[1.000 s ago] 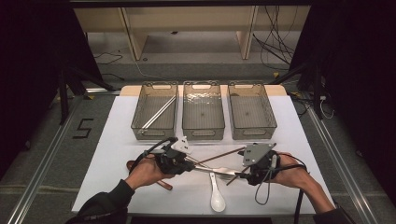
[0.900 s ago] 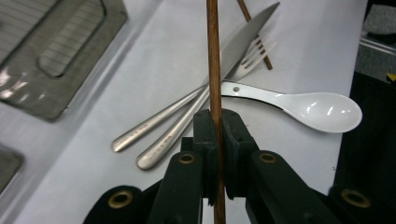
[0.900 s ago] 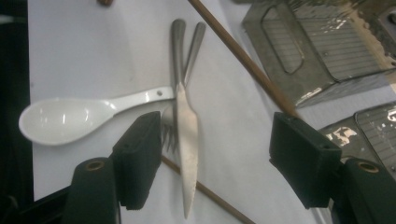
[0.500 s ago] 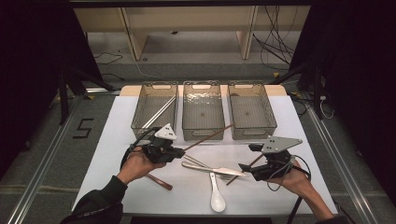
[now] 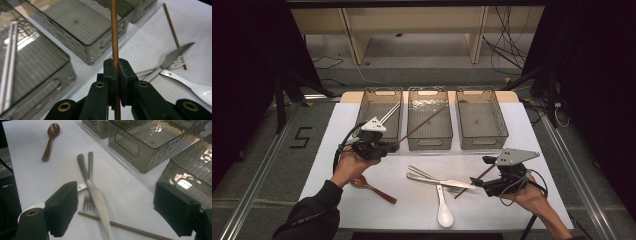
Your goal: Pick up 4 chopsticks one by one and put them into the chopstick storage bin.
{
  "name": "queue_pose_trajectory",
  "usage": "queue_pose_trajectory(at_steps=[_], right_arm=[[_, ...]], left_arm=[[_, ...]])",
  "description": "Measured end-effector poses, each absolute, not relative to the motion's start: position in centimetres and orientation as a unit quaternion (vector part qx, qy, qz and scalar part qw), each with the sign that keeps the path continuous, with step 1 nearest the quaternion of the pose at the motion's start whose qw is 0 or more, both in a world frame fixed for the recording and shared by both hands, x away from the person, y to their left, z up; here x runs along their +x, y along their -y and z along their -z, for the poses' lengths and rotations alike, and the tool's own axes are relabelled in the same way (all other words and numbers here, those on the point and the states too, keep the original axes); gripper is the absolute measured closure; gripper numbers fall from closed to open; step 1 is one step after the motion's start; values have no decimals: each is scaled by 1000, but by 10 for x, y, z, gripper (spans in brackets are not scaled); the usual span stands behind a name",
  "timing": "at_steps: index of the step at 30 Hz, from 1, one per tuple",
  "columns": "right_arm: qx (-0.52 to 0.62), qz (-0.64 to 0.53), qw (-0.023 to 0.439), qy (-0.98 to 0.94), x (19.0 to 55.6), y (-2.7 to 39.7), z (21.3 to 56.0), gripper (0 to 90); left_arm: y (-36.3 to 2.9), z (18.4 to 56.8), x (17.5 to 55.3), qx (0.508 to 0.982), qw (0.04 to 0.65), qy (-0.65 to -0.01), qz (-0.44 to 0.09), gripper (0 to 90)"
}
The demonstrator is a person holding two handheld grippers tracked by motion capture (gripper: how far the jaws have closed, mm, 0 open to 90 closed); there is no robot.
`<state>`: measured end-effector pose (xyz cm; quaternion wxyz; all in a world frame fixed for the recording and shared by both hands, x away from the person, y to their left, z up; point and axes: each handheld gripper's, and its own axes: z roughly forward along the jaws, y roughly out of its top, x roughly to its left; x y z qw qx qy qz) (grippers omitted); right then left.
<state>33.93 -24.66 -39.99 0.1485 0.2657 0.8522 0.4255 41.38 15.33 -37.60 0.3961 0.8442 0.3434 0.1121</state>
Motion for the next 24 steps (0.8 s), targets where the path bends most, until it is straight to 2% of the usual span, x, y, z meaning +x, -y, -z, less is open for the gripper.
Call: queue_pose_trajectory(at_steps=[13,24], right_arm=[[281,-424,147,-848,340,250,402,206],[279,-426,148,-848,340,251,402,207]], left_arm=[[-185,374,453,807,395,-417,-138,854],[-199,382,478,799,368,-452,-150,854]])
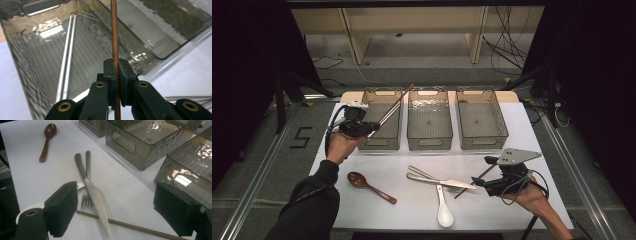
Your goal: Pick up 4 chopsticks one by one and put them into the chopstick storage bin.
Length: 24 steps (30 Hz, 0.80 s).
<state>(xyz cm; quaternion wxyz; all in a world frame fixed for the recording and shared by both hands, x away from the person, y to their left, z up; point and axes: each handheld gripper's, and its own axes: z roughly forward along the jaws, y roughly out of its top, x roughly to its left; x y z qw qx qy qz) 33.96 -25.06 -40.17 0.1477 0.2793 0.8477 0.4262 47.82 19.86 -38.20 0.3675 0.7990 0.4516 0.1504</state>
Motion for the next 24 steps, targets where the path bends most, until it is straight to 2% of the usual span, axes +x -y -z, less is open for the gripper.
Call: queue_pose_trajectory(at_steps=[24], right_arm=[[275,-427,147,-849,340,250,402,209]], left_arm=[[-222,403,520,780,318,-520,-142,853]])
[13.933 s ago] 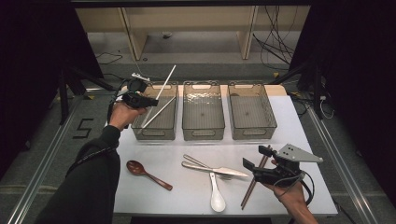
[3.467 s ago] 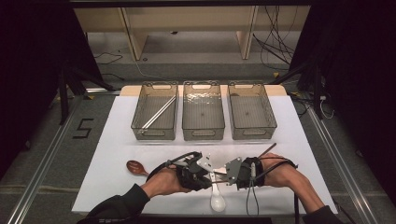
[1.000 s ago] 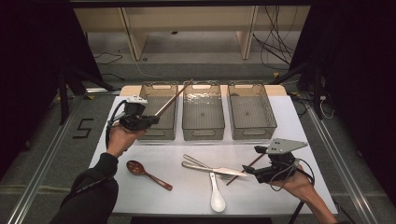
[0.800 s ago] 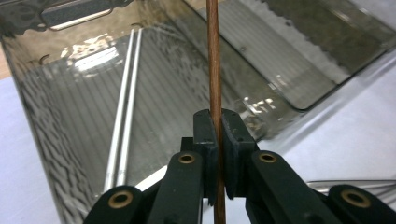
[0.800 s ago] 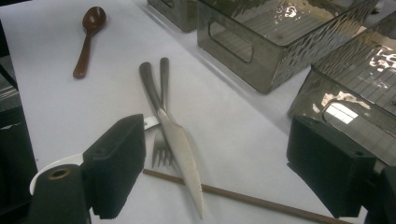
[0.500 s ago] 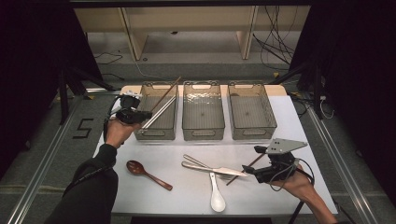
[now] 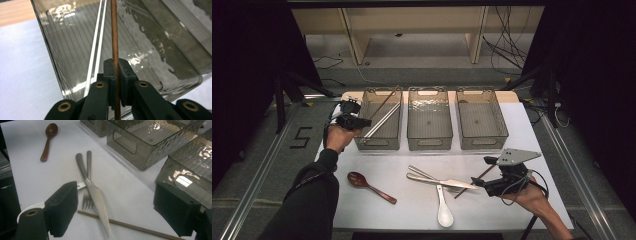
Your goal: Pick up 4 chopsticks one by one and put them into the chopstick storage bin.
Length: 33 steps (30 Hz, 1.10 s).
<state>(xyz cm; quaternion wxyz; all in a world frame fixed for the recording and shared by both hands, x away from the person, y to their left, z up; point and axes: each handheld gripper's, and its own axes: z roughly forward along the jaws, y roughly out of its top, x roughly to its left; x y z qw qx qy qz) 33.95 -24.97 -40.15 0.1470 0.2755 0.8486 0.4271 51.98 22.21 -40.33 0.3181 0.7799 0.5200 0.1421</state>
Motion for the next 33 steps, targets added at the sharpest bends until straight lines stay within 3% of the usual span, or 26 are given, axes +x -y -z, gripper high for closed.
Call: queue_pose_trajectory(at_steps=[15,18,21,24,33], right_arm=[[273,-428,145,-849,339,249,401,212],[271,-427,143,-851,339,249,402,213],[271,-427,142,-851,339,249,402,213],[269,-425,143,-852,339,249,402,214],[245,-390,157,-874,348,254,398,218]], left_arm=[[-226,415,528,777,297,-539,-132,836],[-225,416,529,781,285,-541,-129,653],[-226,412,525,777,299,-538,-132,590],[-225,405,519,774,312,-535,-136,468],[-222,389,482,774,362,-503,-130,338]])
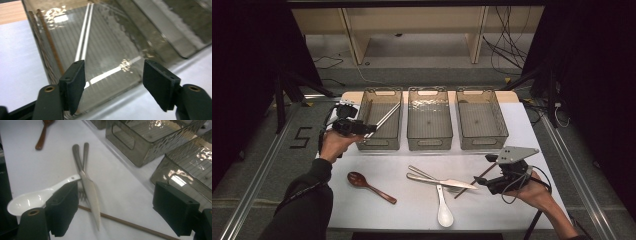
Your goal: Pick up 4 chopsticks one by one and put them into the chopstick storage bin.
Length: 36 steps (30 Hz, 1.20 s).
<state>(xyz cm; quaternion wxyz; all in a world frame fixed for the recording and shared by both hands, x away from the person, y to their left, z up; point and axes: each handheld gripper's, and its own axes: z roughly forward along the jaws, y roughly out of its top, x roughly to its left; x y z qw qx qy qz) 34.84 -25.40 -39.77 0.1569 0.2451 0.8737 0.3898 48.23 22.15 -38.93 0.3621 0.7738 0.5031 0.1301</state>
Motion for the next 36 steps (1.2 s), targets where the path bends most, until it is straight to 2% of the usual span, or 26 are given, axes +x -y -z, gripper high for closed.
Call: queue_pose_trajectory(at_steps=[6,15,26,36], right_arm=[[217,-326,151,-907,361,254,403,219],[193,-262,130,-937,384,258,413,230],[167,-178,118,-963,405,256,427,256],[163,-138,98,-972,425,254,442,297]], left_arm=[[-216,388,457,777,388,-480,-126,270],[-203,387,417,780,426,-436,-142,248],[-193,388,375,787,454,-397,-130,209],[-183,397,360,803,439,-384,-122,193]])
